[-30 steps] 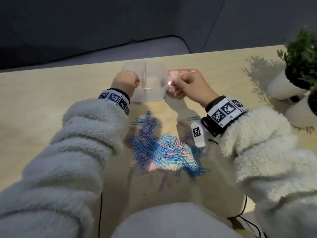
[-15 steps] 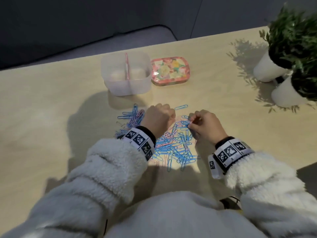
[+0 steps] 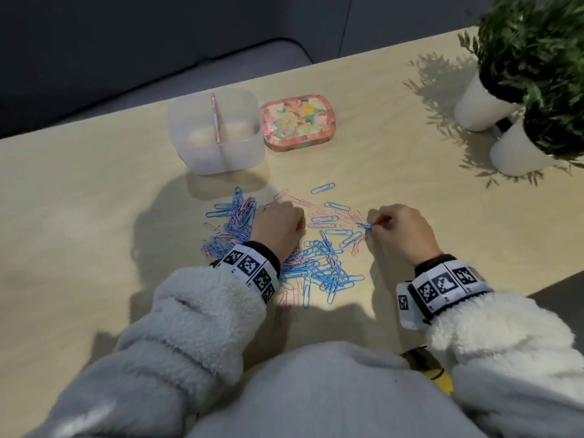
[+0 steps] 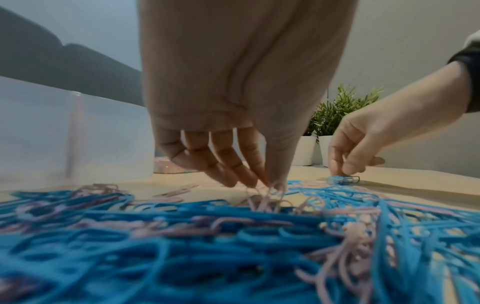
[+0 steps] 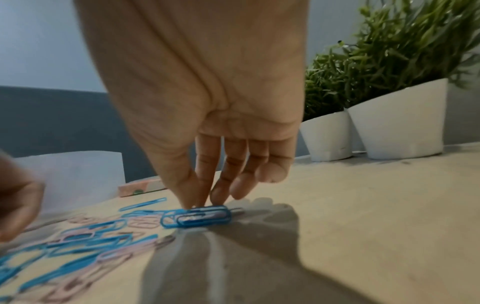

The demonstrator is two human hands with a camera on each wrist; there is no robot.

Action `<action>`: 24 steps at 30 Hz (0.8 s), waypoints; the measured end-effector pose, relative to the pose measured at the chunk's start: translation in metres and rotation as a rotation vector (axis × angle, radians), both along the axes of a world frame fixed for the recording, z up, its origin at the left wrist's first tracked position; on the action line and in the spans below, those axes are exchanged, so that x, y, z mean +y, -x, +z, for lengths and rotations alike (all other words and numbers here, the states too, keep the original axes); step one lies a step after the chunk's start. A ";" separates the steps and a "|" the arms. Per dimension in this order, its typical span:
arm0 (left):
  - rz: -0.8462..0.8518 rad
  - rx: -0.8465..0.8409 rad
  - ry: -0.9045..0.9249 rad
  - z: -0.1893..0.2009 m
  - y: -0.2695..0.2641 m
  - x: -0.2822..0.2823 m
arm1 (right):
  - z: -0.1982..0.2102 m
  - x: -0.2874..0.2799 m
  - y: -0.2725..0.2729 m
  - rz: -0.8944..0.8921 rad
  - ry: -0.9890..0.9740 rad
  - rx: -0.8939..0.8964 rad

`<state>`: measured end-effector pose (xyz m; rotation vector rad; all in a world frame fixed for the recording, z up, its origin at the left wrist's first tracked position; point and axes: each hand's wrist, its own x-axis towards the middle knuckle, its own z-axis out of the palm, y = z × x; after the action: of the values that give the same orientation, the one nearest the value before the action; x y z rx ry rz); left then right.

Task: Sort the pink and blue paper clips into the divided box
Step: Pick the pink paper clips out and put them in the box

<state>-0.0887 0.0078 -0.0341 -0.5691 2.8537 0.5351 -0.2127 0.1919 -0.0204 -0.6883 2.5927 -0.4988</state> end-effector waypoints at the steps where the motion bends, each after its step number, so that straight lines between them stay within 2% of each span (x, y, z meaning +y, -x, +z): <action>1: -0.009 0.041 0.003 0.002 0.004 0.003 | 0.001 -0.003 0.002 0.002 0.018 0.028; 3: -0.033 0.157 -0.015 0.004 0.014 0.014 | 0.000 -0.012 0.003 0.029 0.058 0.046; 5: -0.097 0.197 -0.042 0.002 0.021 0.022 | -0.003 -0.022 0.001 0.057 0.082 0.018; 12: -0.202 0.098 0.013 -0.012 0.032 0.019 | -0.017 -0.053 0.007 0.058 0.100 -0.032; 15: -0.187 0.172 0.104 -0.014 0.024 0.019 | -0.016 -0.053 0.015 0.013 0.113 -0.046; 17: -0.182 0.180 0.066 -0.012 0.019 0.017 | -0.013 -0.046 0.014 0.004 0.132 -0.020; 22: -0.208 0.099 0.042 -0.006 -0.006 0.009 | -0.016 -0.024 -0.013 0.173 0.129 -0.100; 24: -0.257 0.052 0.079 -0.003 -0.016 0.006 | -0.021 -0.016 -0.020 0.182 0.081 -0.056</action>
<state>-0.0730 0.0139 -0.0369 -0.1967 2.9456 0.3999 -0.1932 0.1761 -0.0412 -0.9138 2.4398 -0.5589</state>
